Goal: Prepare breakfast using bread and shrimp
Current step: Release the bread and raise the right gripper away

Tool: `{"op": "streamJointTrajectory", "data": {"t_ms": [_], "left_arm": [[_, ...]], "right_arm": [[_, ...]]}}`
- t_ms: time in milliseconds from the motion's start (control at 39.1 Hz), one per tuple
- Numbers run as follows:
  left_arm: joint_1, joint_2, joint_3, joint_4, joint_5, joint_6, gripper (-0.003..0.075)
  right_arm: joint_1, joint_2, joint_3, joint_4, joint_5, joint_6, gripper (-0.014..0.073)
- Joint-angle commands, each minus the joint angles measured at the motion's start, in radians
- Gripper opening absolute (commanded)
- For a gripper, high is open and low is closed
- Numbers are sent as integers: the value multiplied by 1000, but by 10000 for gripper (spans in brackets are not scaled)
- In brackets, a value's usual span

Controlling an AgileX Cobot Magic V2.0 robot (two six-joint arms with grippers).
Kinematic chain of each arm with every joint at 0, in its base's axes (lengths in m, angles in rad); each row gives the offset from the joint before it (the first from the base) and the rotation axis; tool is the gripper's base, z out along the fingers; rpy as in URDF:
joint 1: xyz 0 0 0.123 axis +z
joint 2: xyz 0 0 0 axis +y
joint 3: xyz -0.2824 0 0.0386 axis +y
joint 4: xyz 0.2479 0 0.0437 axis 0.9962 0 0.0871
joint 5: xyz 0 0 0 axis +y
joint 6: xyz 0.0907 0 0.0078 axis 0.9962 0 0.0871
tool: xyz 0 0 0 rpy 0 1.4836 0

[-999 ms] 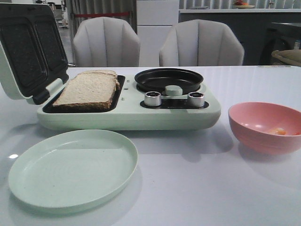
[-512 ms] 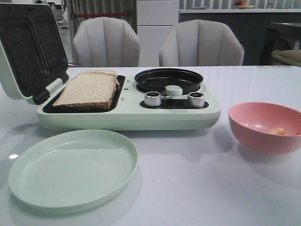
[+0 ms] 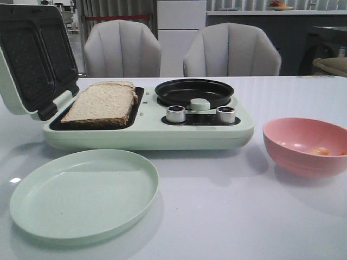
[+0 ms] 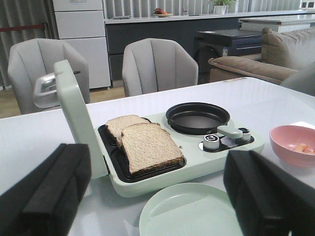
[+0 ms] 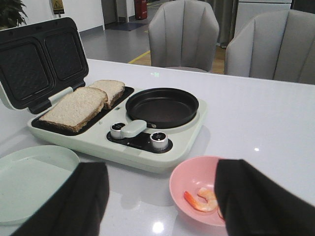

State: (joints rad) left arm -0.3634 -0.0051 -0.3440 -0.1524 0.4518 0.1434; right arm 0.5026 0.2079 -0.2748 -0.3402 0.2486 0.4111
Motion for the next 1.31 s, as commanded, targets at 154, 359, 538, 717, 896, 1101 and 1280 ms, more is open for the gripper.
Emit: {"op": "streamJointTrajectory", "data": {"t_ms": [154,359,538,717,896,1101,1280], "left_arm": [[-8,-10,-27,-49,-73,-10,604],[-6,96,-96,-73,-73,-12,604],[-6,318,-248,-80,-73,-32,604],[-6,561,-390,-93,-146,-38,604],[-6,766,-526,-104,-196,-90,604],[19,980,-714,-130,-187,-119,604],[145,1101,-817,-251,-181,-120,604]], "right_arm": [[-2,-17,1,-16,-23,3,556],[-2,-17,1,-16,-23,3,556],[-2,-17,1,-16,-23,3,556],[-2,-17,1,-16,-23,3,556],[-2,-17,1,-16,-23,3,556],[-2,-17,1,-16,-23,3,556],[-2,-17,1,-16,-23,3,556]]}}
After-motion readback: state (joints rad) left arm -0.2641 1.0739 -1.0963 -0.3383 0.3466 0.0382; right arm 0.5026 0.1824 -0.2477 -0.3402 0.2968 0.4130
